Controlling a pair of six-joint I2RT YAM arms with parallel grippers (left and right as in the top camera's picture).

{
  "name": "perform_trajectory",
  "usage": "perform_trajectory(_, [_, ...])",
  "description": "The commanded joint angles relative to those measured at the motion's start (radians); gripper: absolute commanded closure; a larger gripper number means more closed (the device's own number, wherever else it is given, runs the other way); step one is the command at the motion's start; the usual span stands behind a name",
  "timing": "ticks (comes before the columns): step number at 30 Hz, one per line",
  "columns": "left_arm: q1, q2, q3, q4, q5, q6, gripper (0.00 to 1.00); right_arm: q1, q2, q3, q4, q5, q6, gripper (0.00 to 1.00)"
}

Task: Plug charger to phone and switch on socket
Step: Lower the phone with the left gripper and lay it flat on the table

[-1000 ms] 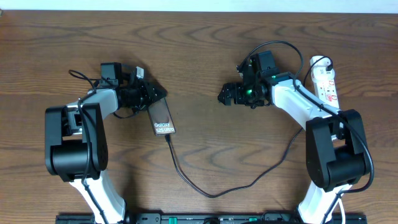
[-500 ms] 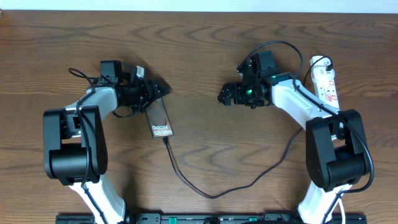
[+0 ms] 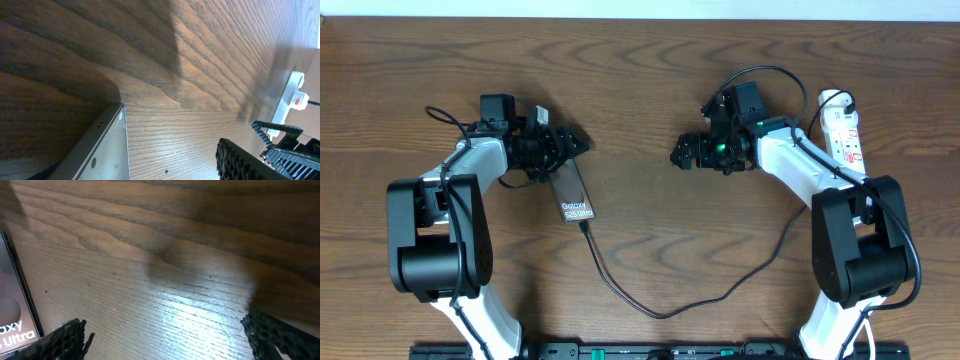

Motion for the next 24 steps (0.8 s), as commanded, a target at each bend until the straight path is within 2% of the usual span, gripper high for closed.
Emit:
perform_trajectory(1, [0.005,0.067,-0.051,-0.053,-0.228,0.007,0.27,0.004,-0.025,0.004,-0.001,0.001,-0.008,0.01])
perform_trajectory(21, [0.005,0.067,-0.051,-0.128,-0.297,0.018,0.2,0.004,-0.025,0.005,-0.001,0.001,-0.008,0.01])
perform_trajectory(24, [0.005,0.067,-0.051,-0.135,-0.298,0.018,0.15,0.004,-0.025,0.005,-0.001,0.001,-0.008,0.01])
